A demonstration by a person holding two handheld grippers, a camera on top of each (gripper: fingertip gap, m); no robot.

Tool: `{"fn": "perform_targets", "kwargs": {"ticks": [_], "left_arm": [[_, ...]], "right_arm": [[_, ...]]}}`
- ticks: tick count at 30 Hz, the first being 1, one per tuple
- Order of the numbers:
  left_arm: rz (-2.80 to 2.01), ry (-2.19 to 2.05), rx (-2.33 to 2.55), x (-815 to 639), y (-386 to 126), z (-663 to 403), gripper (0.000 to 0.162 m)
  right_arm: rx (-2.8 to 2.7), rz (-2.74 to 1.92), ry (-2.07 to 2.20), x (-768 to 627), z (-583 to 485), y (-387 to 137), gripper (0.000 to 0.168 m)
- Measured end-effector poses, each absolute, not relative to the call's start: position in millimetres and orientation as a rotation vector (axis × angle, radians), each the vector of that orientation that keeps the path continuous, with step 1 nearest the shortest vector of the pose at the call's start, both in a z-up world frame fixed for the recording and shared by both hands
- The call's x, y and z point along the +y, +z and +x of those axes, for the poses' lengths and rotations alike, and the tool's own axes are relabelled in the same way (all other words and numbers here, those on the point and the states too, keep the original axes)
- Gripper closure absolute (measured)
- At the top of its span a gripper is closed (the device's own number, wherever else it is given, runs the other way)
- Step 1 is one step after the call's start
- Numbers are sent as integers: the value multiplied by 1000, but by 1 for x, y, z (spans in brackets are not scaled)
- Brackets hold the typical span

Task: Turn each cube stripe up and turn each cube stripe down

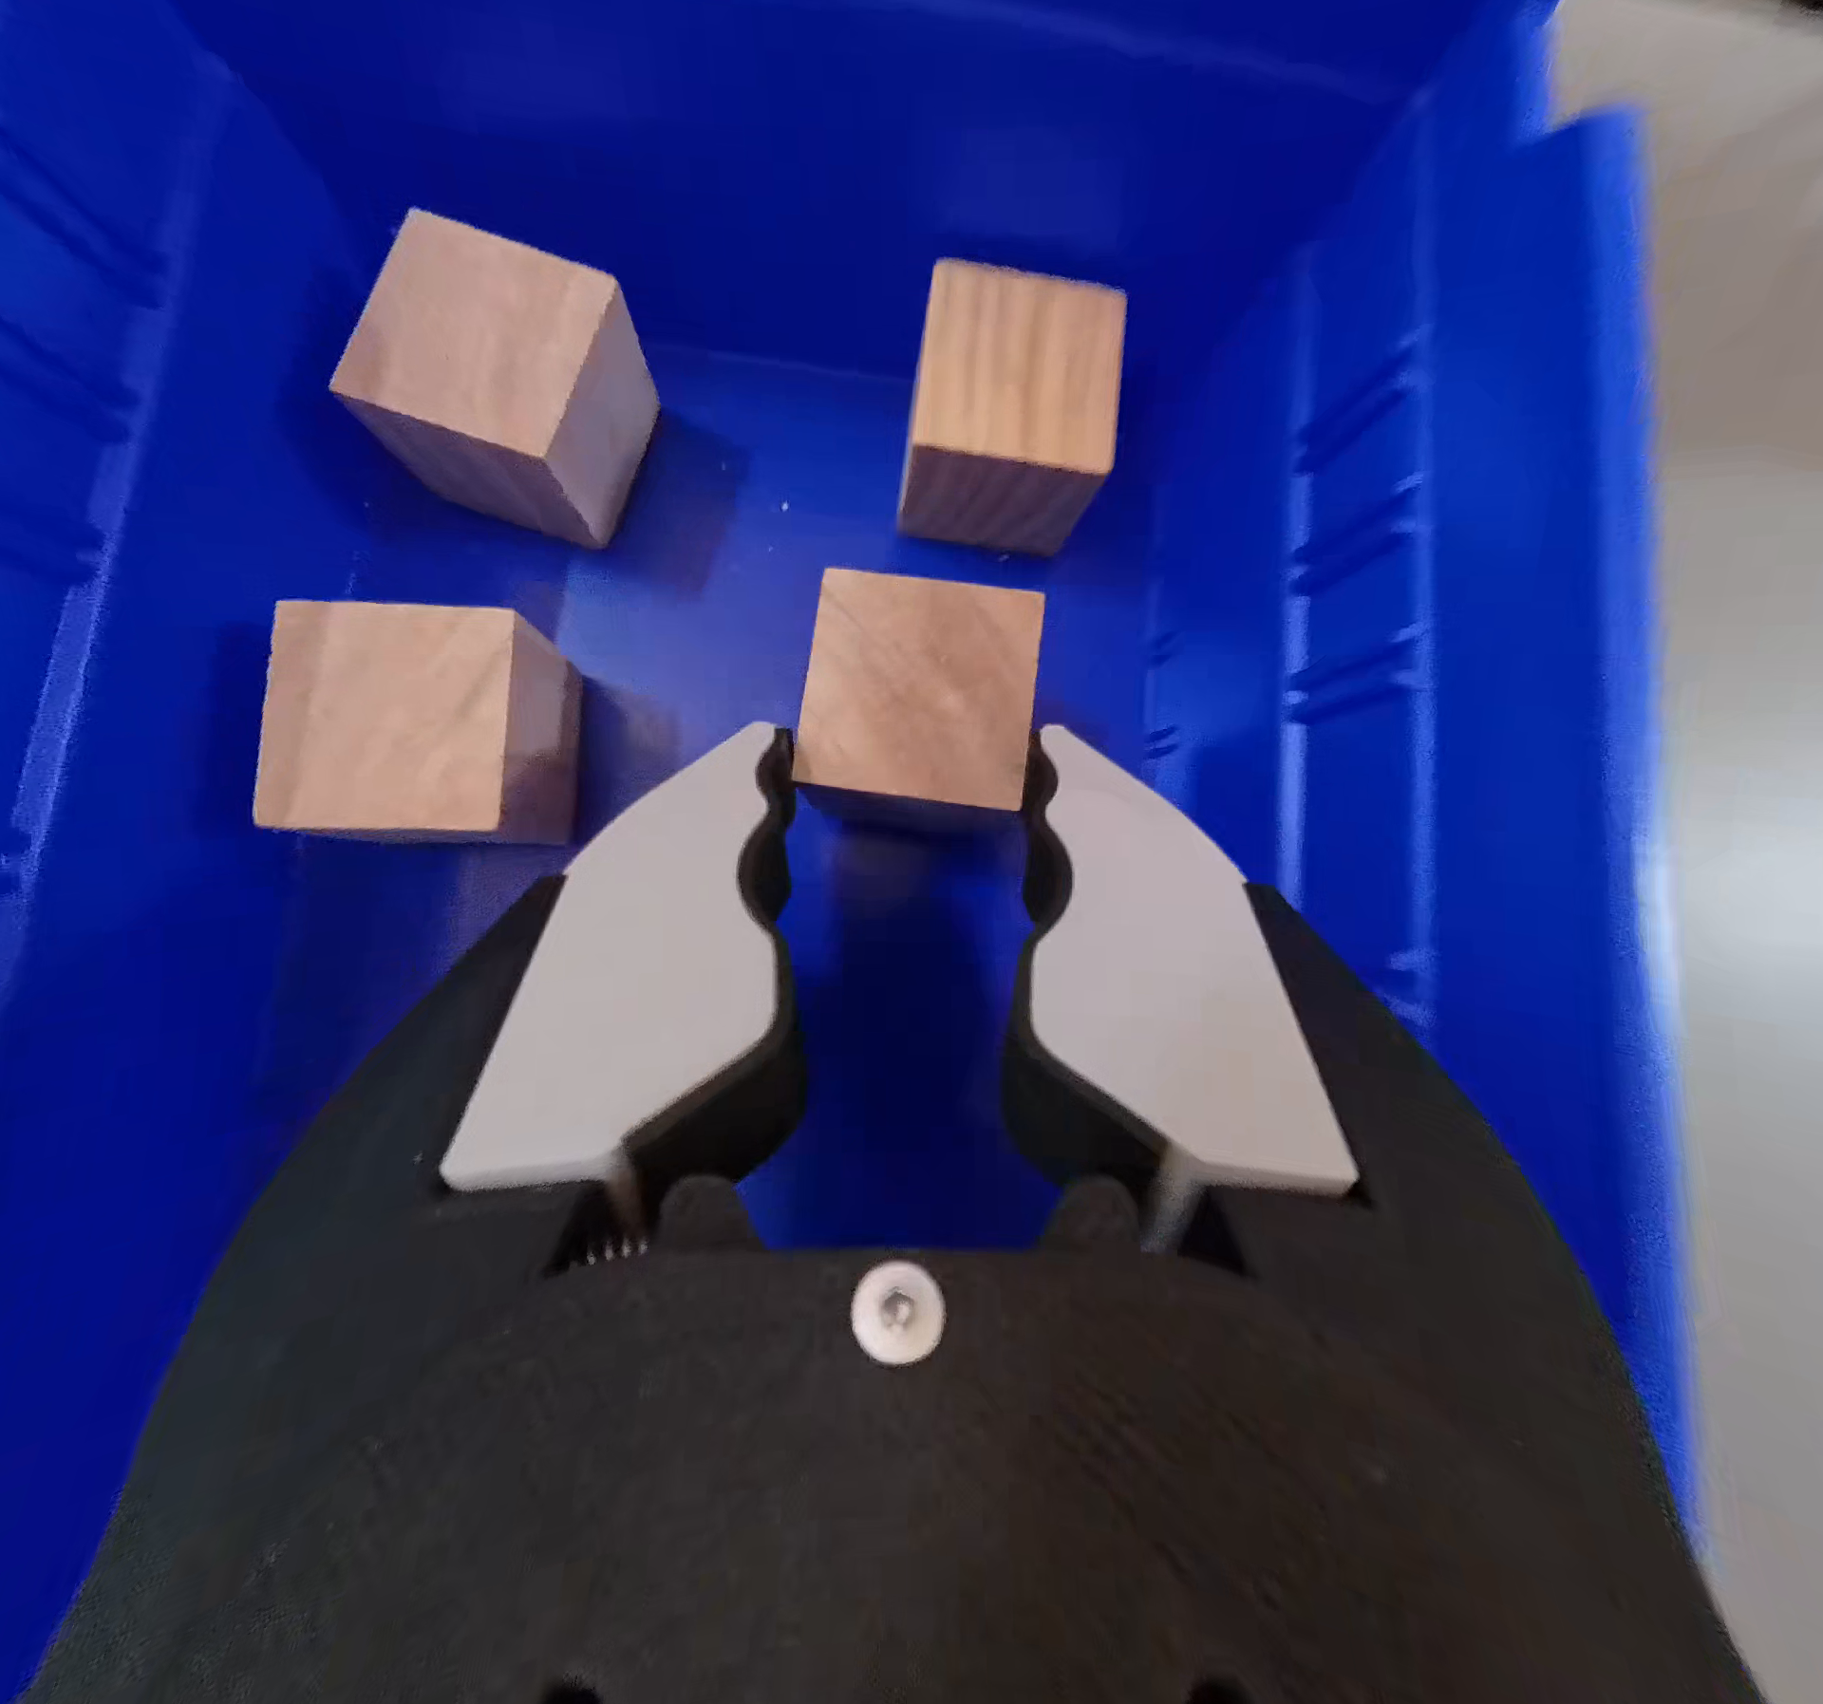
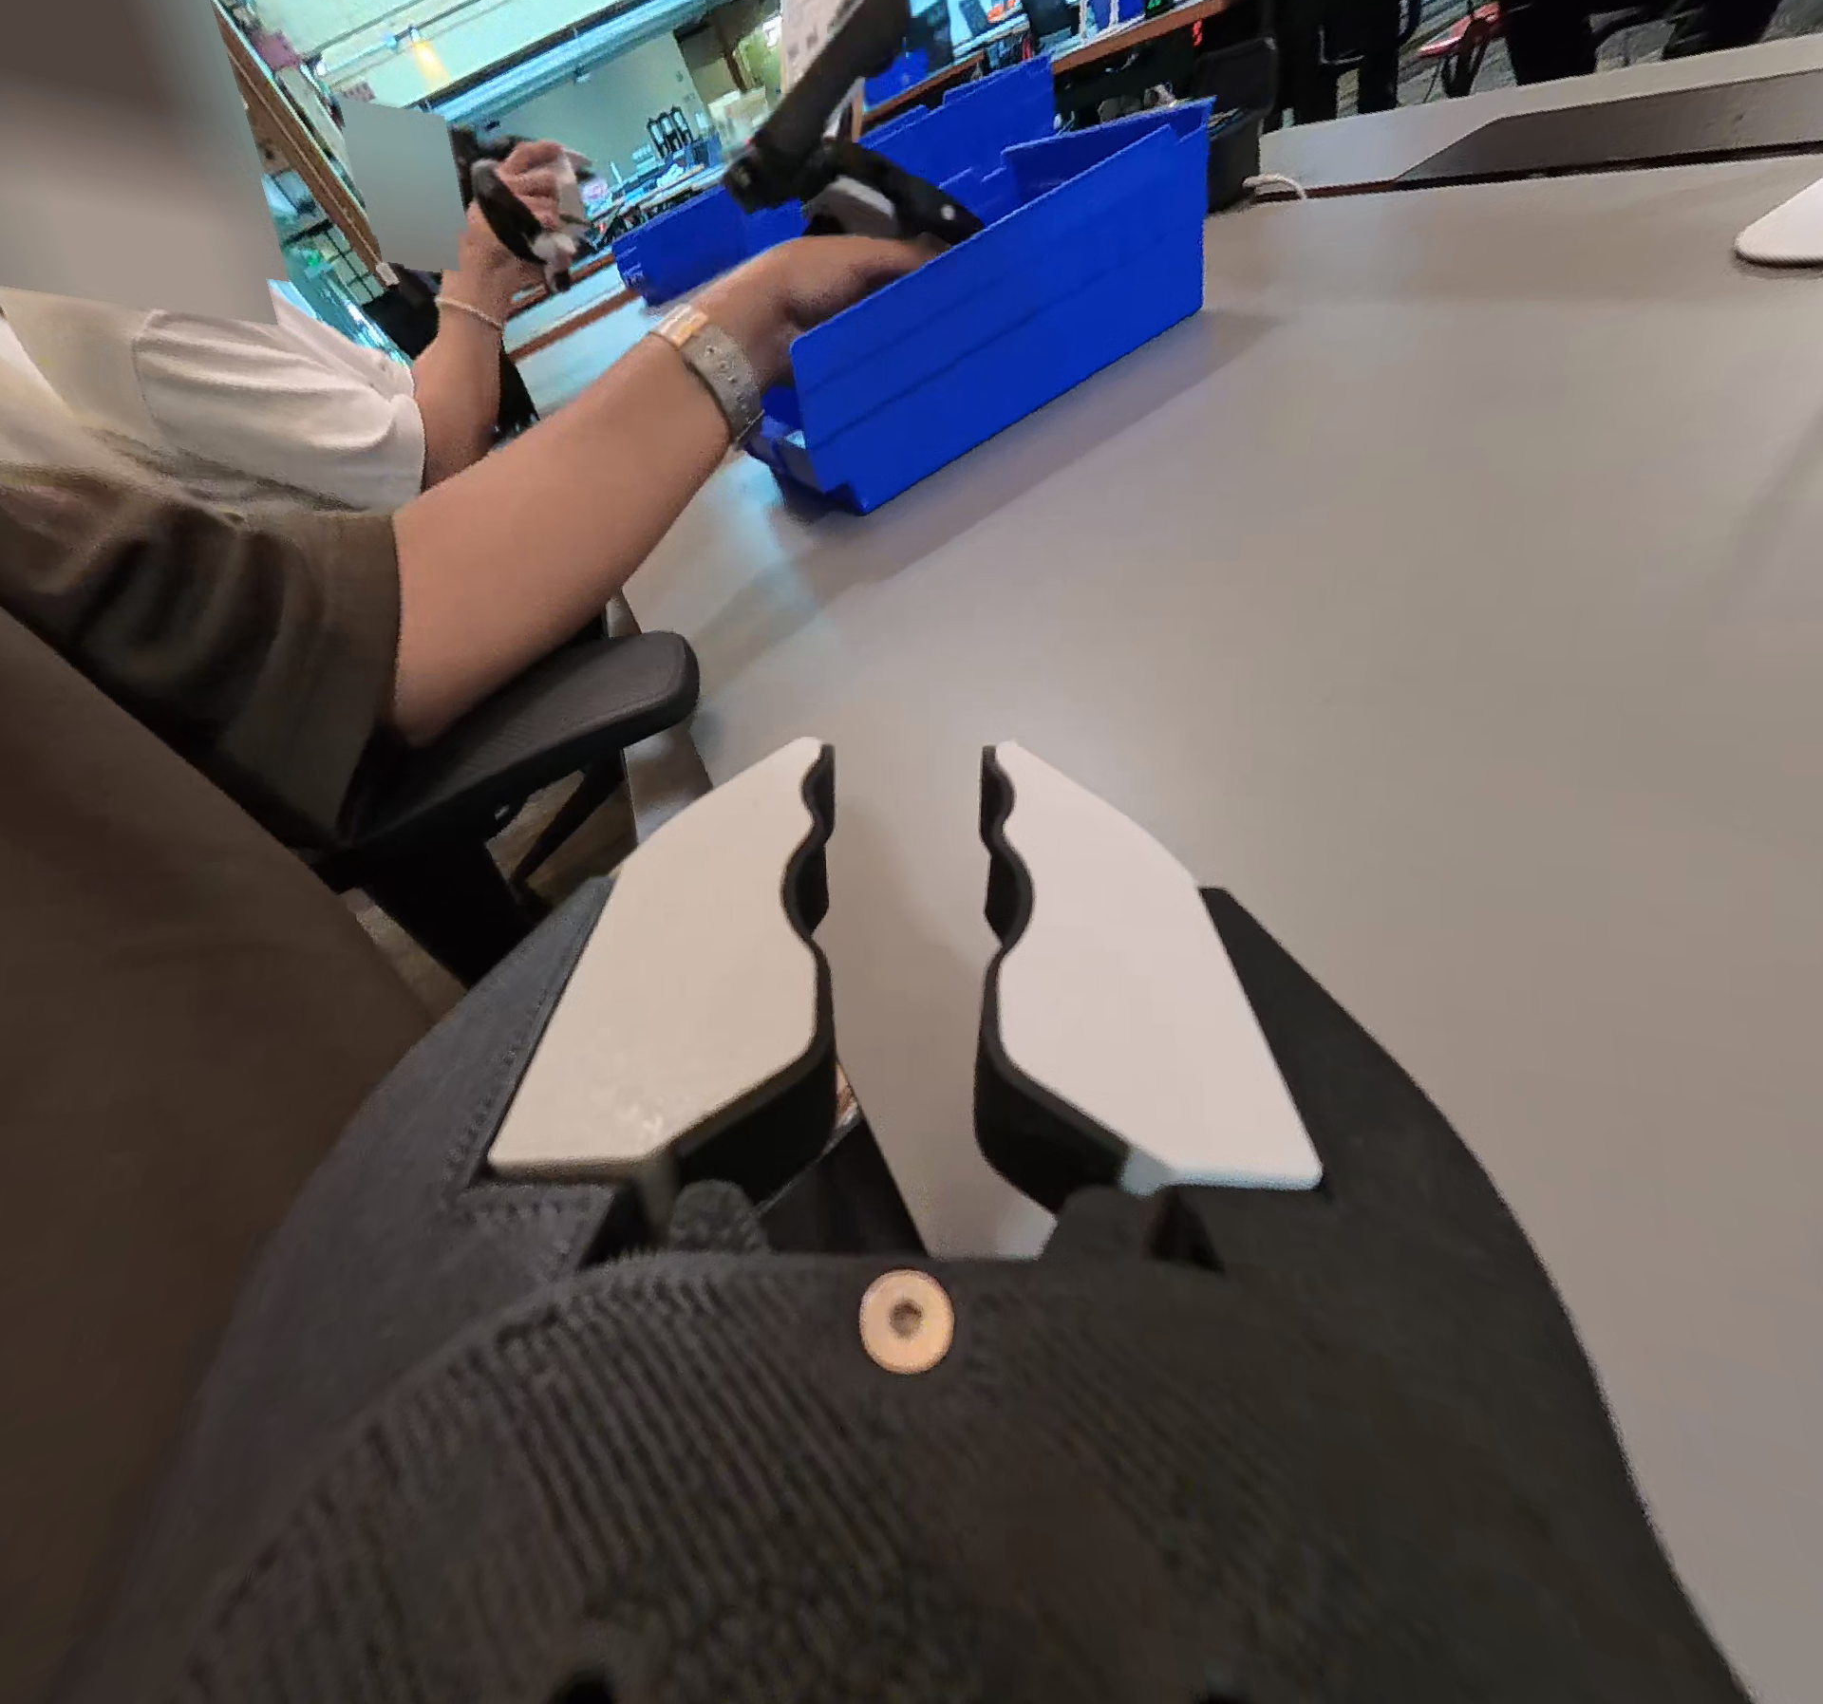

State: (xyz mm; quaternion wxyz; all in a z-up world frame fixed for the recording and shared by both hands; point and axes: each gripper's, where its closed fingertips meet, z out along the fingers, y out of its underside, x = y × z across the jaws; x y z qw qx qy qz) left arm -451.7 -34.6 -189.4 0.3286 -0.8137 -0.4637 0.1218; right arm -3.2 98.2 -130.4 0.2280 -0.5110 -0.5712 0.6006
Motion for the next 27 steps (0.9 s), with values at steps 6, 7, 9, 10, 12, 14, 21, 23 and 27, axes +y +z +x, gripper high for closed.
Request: {"fn": "perform_targets", "kwargs": {"ticks": [6, 7, 9, 10, 12, 14, 21, 23, 27], "left_arm": [[-1482, -220, -911, 7, -51, -409, 117], [-1369, -345, -809, 13, -22, -390, 117], [-1186, -560, -594, 24, 28, -346, 118], [-1133, -646, -501, 30, 45, -322, 118], [-1085, -767, -348, 47, 64, -272, 118], [-1067, -826, -203, 65, 70, -219, 118], [-1155, -946, -92, 117, 3, -93, 118], [-1190, -974, -110, 125, -16, -78, 118], [-1300, -905, -13, 126, -29, -56, 118]], "right_arm": [[-1522, -1415, 1670, 112, -5, -124, 142], [-1512, -1404, 1663, 115, -6, -122, 142], [-1472, -1388, 1672, 121, -9, -115, 142], [-1440, -1388, 1696, 123, -10, -111, 142], [-1343, -1406, 1793, 128, -15, -101, 139], [-1226, -1430, 1938, 132, -19, -90, 131], [-1058, -1292, 2285, 137, -25, -52, 113], [-1005, -1263, 2346, 141, -26, -43, 112], [-693, -1430, 2707, 160, -31, -41, 117]]}}
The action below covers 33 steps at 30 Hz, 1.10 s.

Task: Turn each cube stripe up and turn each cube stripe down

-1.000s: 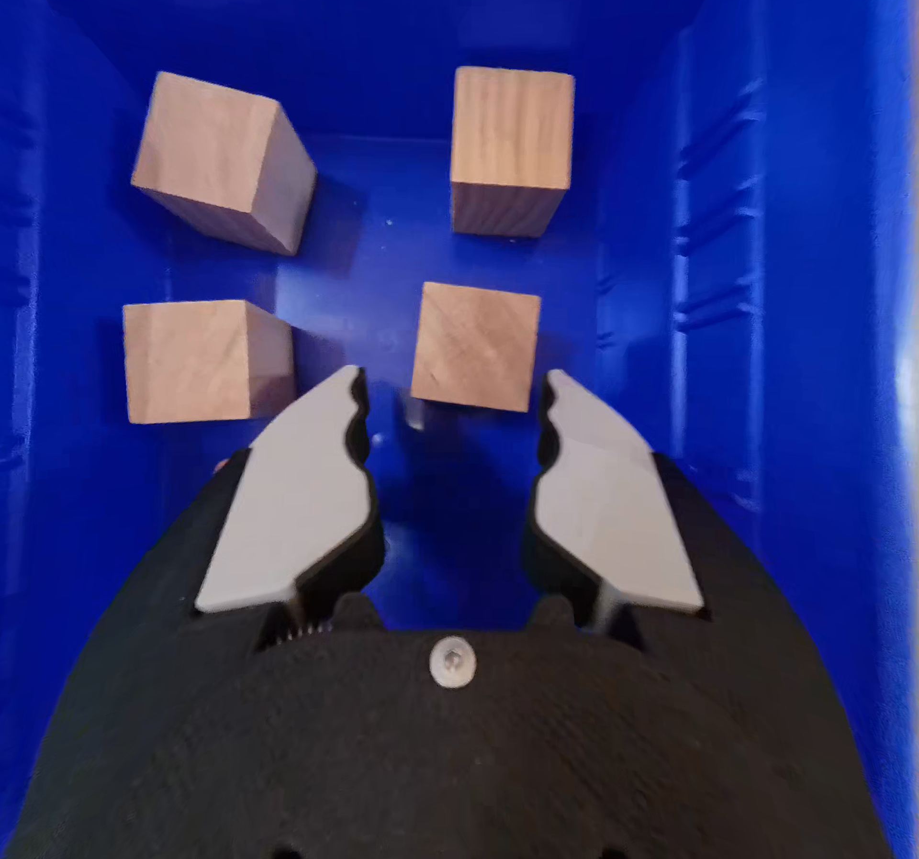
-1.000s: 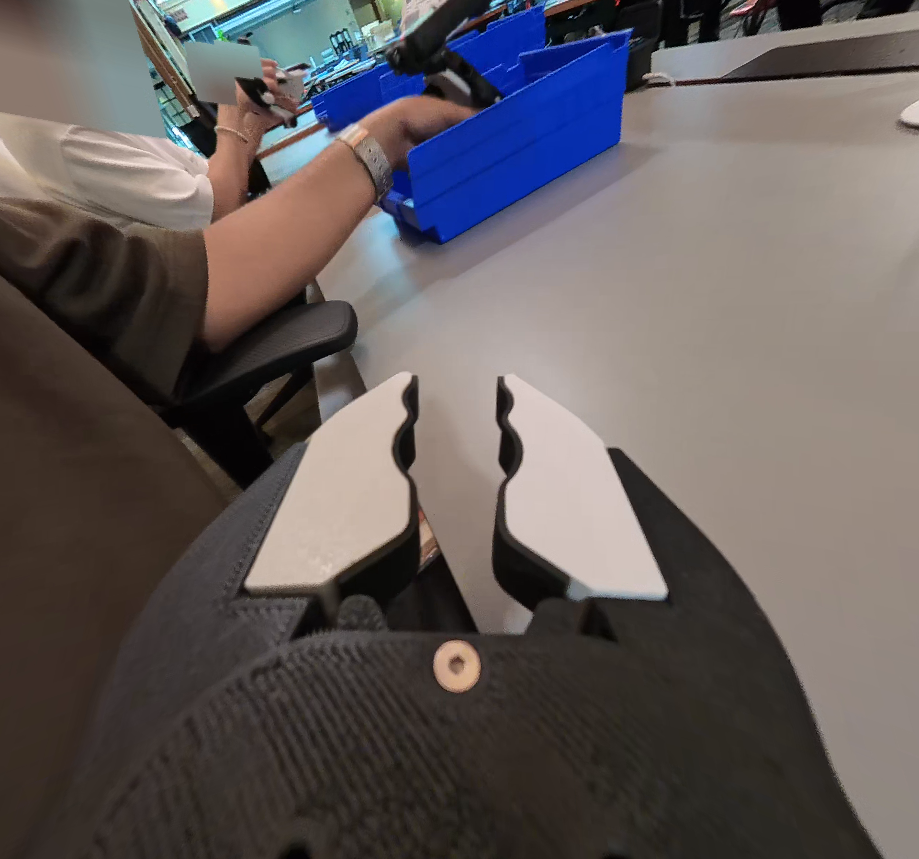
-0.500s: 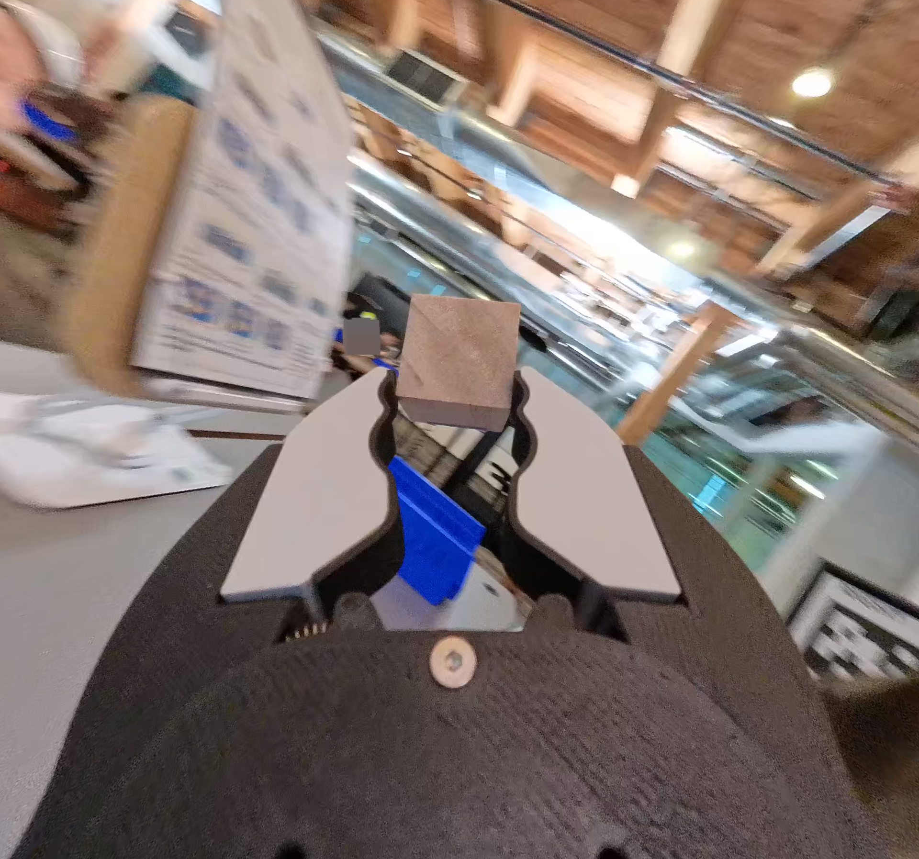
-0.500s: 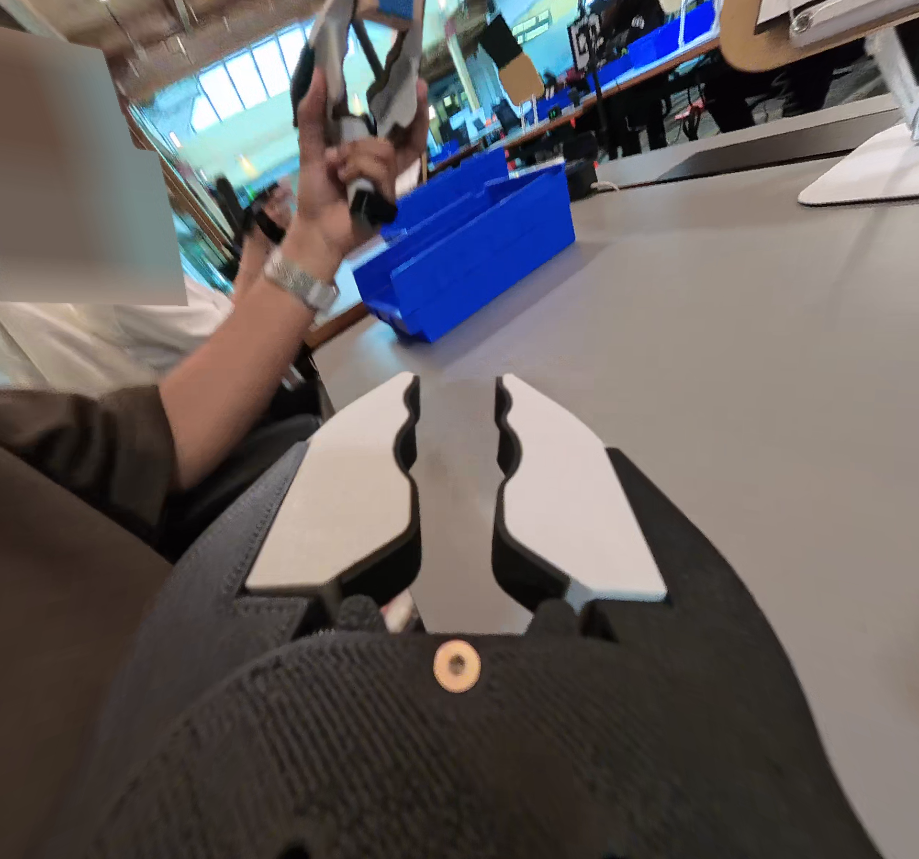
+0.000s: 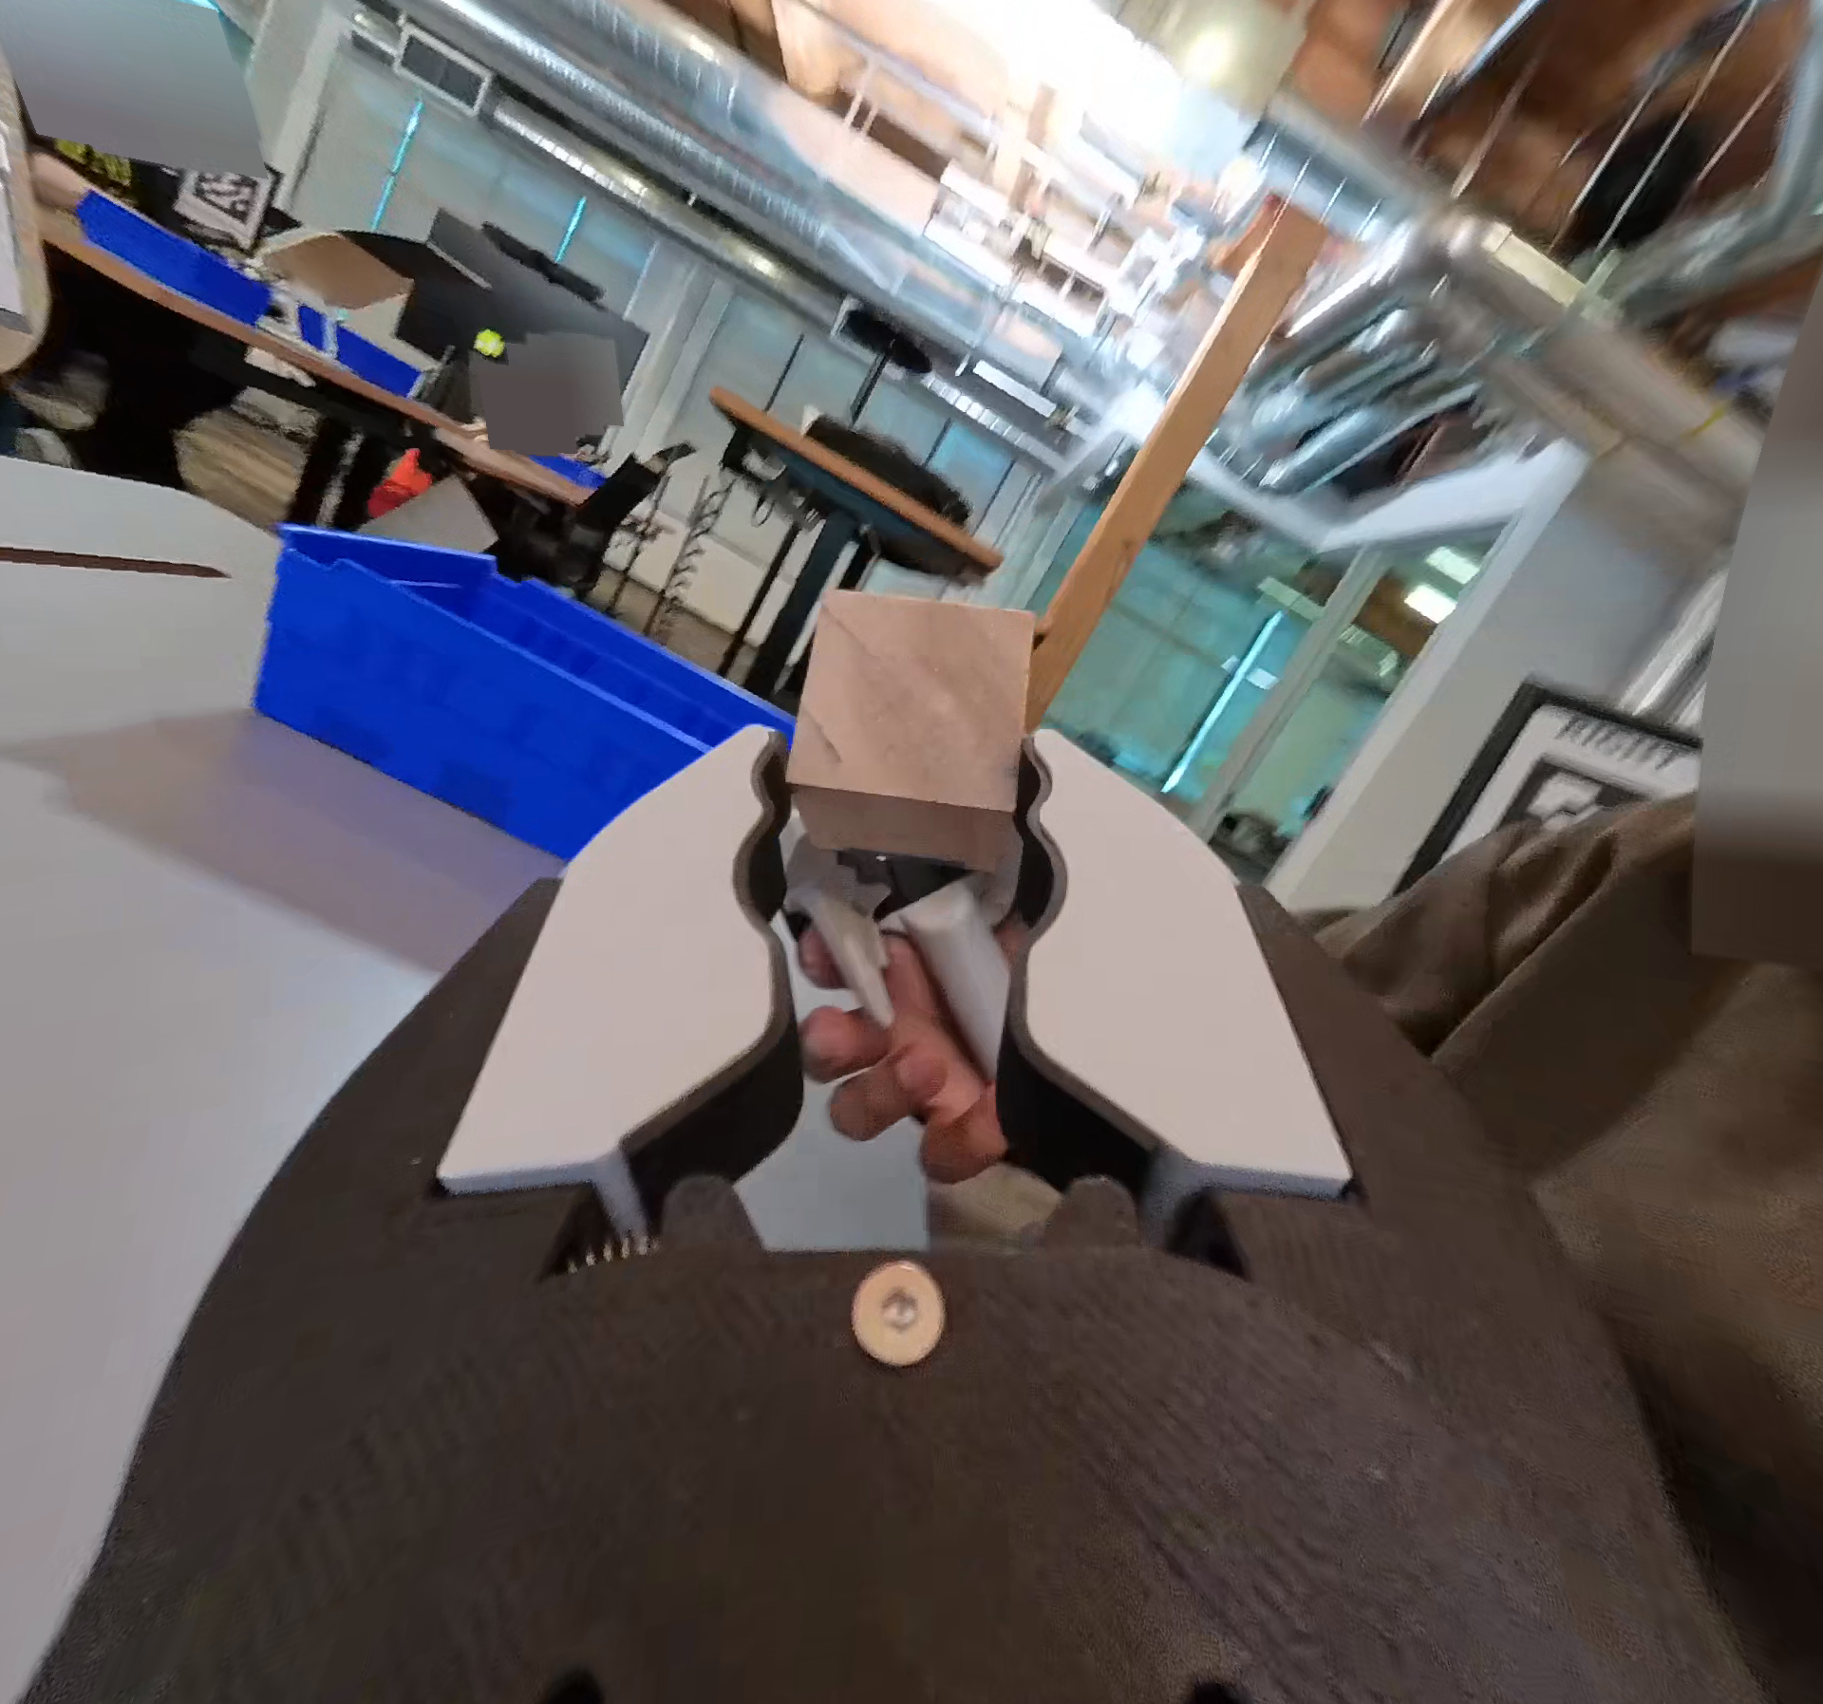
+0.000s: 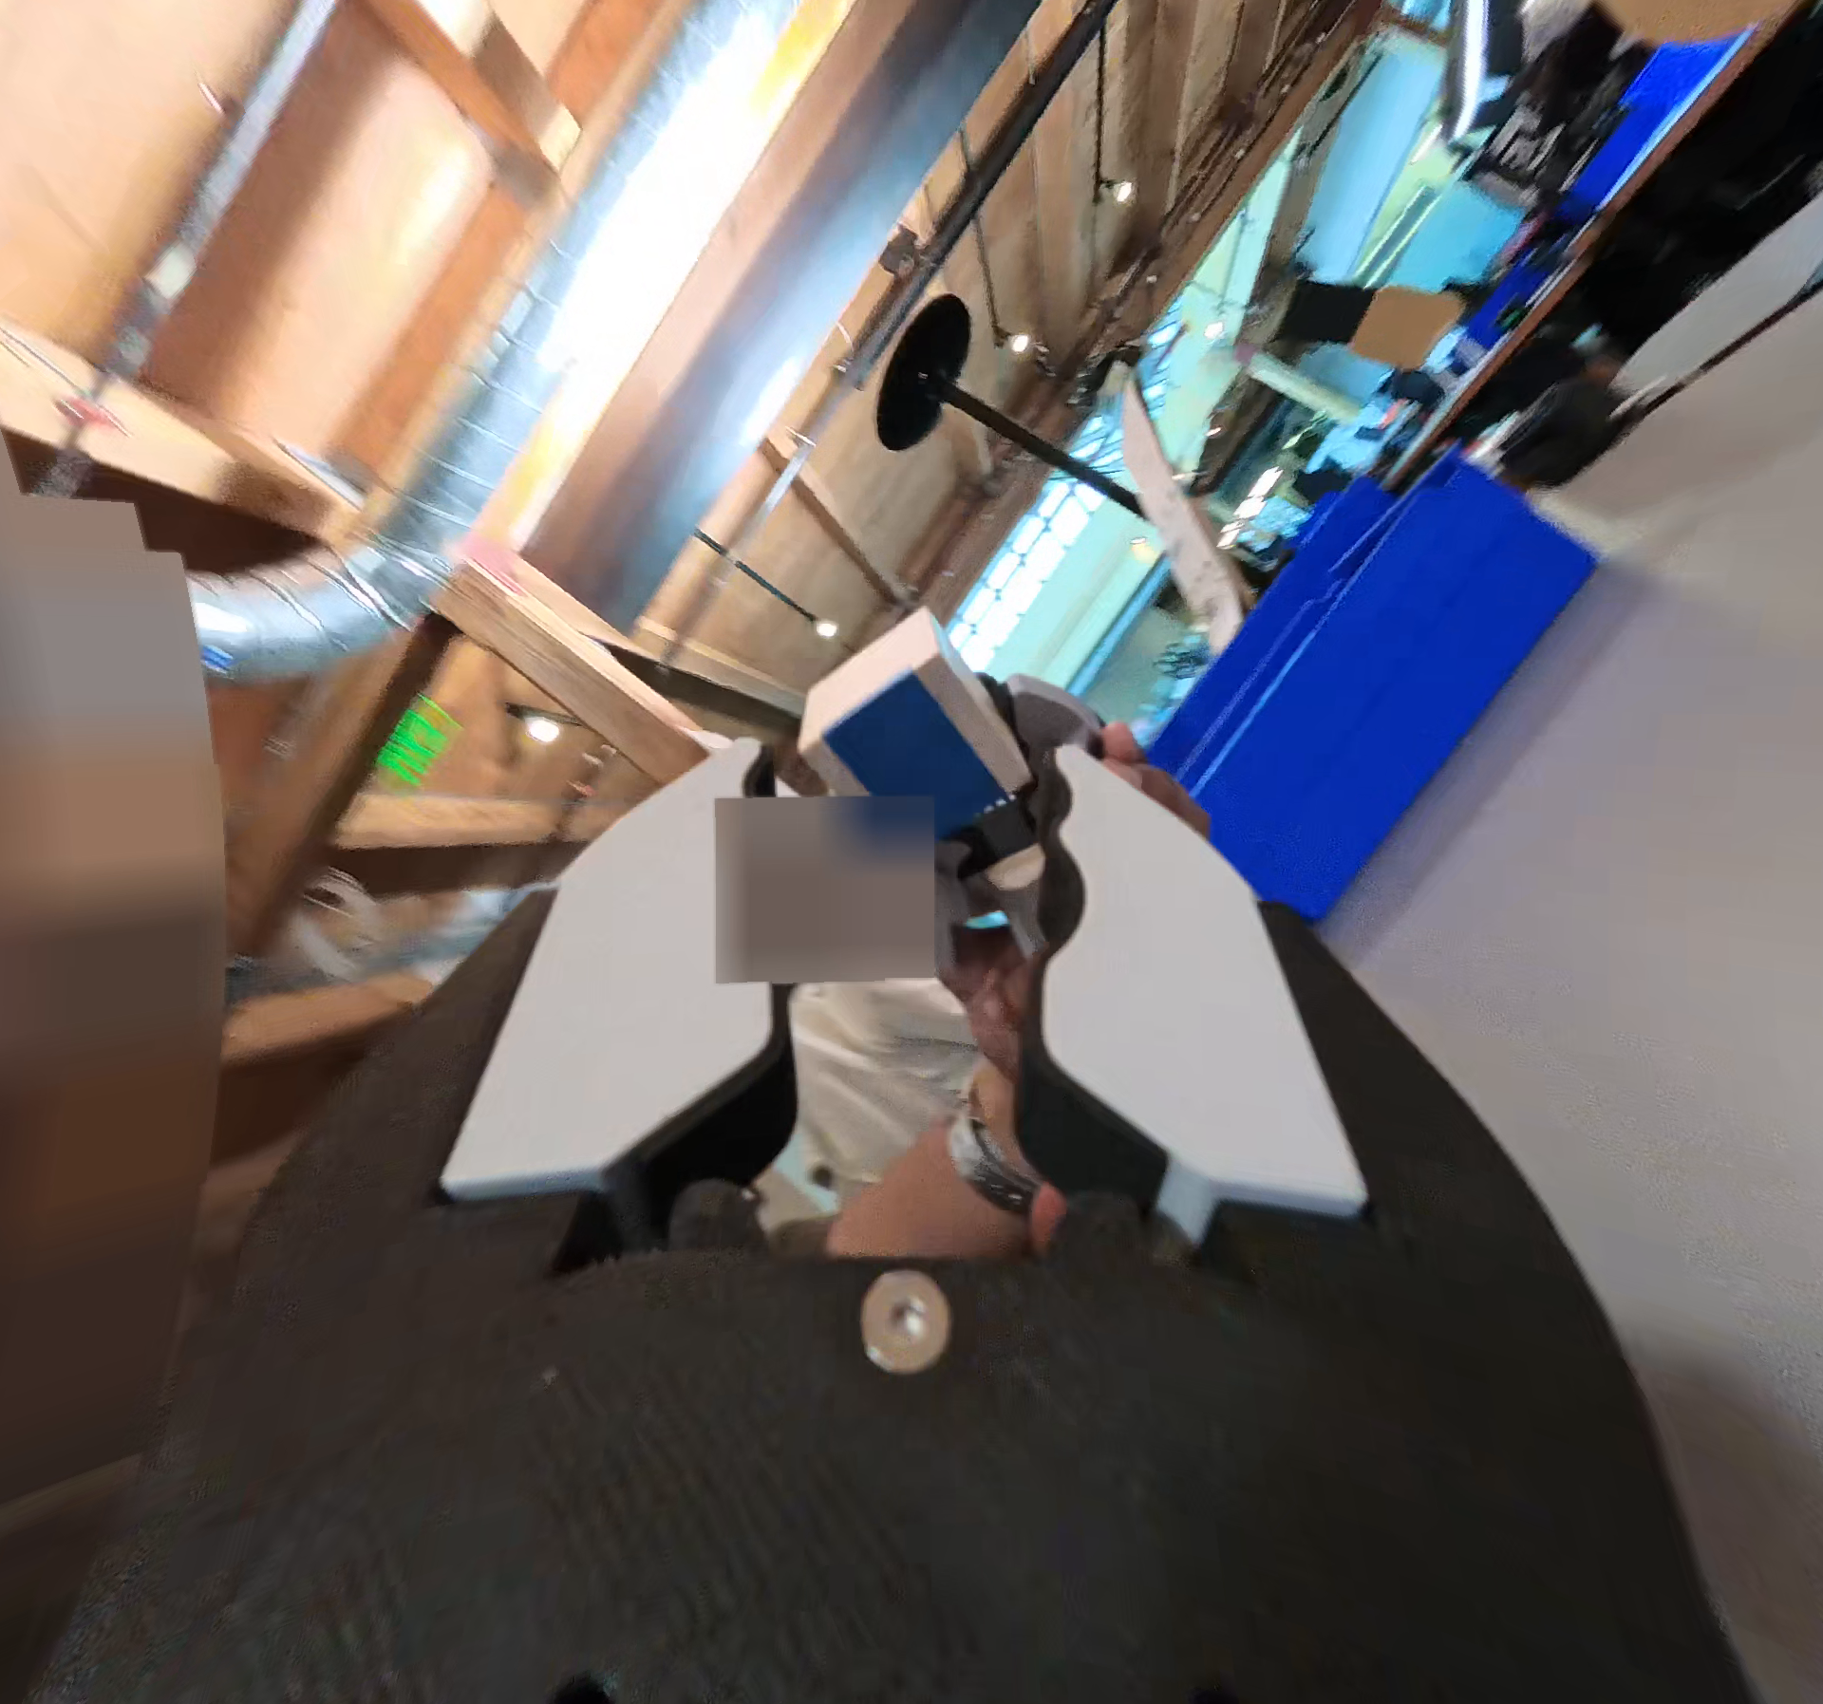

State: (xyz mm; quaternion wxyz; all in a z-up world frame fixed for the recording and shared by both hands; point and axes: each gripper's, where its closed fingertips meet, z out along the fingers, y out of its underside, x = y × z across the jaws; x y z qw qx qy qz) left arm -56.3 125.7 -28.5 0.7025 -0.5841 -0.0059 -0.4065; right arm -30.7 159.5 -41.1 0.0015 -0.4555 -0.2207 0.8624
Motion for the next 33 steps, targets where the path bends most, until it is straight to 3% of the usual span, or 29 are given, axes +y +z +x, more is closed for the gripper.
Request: {"fn": "perform_targets", "kwargs": {"ticks": [6, 9, 23, 33], "left_arm": [[-1404, -682, 121, 127, -36, -43, 118], [-1424, -718, 145, 129, -42, -37, 118], [-1443, -800, 205, 139, -52, -20, 117], [-1450, -791, 157, 142, -55, -27, 107]], "right_arm": [[-679, -1579, 2879, 144, -37, -52, 100], [-617, -1631, 3010, 139, -36, -57, 99], [-577, -1504, 3168, 139, -23, -50, 118], [-760, -1308, 2784, 158, -13, -29, 121]]}}
